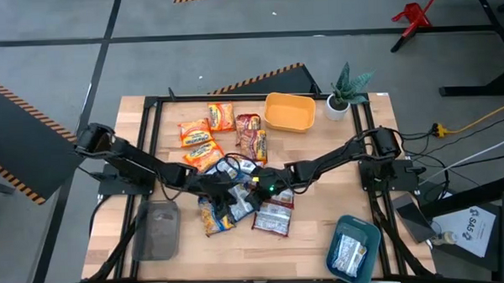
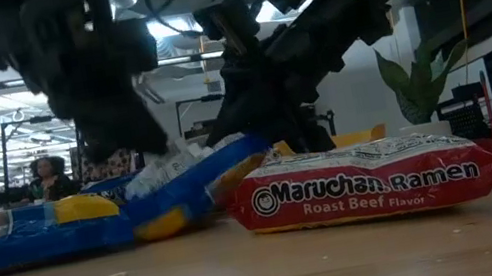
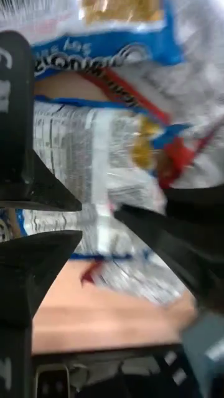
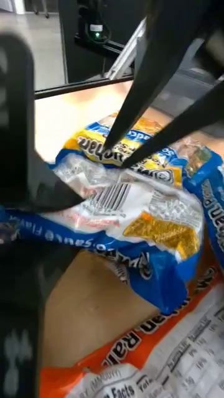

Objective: Sort Maruchan noodles
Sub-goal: Put the blue noodle pack into the blue bin

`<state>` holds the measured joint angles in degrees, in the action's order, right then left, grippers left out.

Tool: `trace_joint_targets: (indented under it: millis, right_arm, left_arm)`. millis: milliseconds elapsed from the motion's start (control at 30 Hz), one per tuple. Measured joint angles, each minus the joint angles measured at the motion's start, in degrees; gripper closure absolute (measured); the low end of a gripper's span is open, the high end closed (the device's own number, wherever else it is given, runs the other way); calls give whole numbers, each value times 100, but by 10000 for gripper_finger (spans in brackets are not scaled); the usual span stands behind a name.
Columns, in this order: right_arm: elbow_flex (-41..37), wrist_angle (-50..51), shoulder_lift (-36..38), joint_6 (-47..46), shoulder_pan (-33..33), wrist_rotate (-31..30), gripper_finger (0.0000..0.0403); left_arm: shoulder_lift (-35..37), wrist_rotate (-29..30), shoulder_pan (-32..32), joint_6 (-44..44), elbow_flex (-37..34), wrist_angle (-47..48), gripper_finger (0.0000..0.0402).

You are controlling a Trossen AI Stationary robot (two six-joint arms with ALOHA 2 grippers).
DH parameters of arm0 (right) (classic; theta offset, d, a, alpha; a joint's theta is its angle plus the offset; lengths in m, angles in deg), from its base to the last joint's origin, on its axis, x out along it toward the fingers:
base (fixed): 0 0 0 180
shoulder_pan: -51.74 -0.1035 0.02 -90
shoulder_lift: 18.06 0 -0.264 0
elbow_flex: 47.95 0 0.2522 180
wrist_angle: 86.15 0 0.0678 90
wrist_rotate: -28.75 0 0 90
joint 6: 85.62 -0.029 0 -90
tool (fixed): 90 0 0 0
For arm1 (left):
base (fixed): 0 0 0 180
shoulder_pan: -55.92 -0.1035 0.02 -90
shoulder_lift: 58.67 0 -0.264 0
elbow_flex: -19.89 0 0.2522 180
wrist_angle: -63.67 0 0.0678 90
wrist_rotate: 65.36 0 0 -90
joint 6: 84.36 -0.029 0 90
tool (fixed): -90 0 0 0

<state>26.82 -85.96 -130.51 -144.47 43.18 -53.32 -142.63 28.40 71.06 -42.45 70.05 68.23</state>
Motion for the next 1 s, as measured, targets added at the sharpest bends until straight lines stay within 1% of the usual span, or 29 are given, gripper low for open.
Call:
trace_joint_targets:
  millis: [33, 100, 233, 400, 533, 667, 767, 900, 1000]
  right_arm:
    - [20, 29, 0, 0, 0, 69, 389]
    - [81, 80, -2, -13, 13, 197, 397]
    - [302, 225, 84, -24, 55, 266, 392]
    - [501, 945, 473, 58, 77, 259, 398]
    - [574, 1795, 1017, -41, 15, 319, 394]
    - [574, 2994, 1791, -313, -443, -130, 396]
    - [574, 3920, 2375, -836, -905, -541, 398]
    - [574, 5053, 3108, -1589, -1675, -1116, 393]
    - [574, 5889, 3489, -1595, -2278, -1066, 394]
  left_arm:
    - [133, 23, -14, 3, 2, 20, 347]
    - [399, 24, -50, 3, 11, 118, 347]
    - [975, 33, -160, 0, 11, 369, 347]
    - [1605, 181, -302, -2, 13, 470, 347]
    - [2012, 220, -436, -126, 13, 478, 347]
    - [2357, 279, -559, -302, 13, 483, 347]
    - [2525, 295, -666, -490, 11, 516, 347]
    - [2635, 291, -825, -700, 15, 511, 347]
    - [2633, 274, -948, -863, 15, 491, 347]
